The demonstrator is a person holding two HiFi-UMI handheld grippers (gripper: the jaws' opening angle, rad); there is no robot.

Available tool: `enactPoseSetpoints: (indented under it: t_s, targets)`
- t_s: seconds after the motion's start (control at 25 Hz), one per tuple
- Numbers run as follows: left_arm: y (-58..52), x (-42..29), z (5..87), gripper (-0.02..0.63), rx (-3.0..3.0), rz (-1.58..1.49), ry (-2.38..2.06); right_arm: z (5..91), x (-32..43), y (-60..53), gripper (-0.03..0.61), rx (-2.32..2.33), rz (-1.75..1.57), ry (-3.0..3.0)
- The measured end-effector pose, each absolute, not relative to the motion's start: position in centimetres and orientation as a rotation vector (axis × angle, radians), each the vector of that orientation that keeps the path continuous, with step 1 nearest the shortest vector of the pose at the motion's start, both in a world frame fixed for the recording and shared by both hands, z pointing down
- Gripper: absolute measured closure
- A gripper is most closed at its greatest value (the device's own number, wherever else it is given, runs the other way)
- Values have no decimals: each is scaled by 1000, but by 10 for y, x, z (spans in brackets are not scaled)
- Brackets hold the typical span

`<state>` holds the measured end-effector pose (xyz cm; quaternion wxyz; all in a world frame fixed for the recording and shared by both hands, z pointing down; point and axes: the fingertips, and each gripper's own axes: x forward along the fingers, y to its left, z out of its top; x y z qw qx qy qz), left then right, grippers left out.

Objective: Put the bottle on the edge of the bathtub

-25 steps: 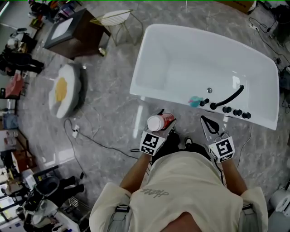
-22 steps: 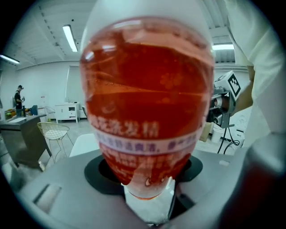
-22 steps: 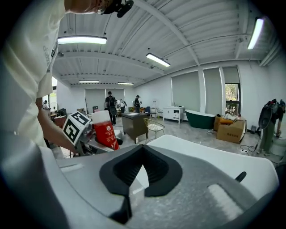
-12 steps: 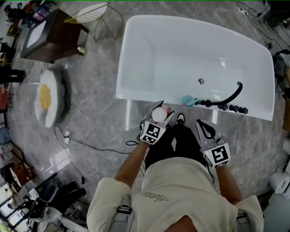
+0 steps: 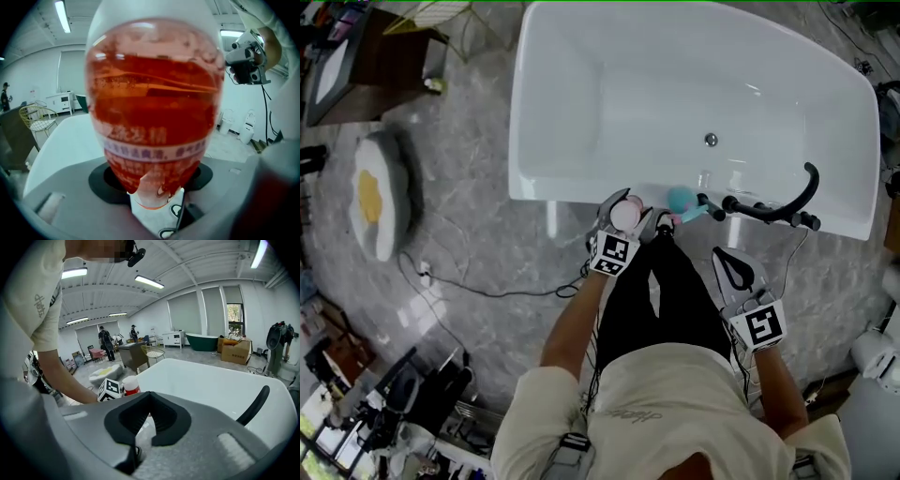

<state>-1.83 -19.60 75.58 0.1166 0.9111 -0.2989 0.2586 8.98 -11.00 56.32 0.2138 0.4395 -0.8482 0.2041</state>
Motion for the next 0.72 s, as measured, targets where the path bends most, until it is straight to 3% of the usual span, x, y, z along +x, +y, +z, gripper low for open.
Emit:
enactPoseSetpoints:
  t_s: [0.72]
  targets:
    - [-198,9,785,305,2810,833,-768,586,99,-105,577,1176,667,-2301]
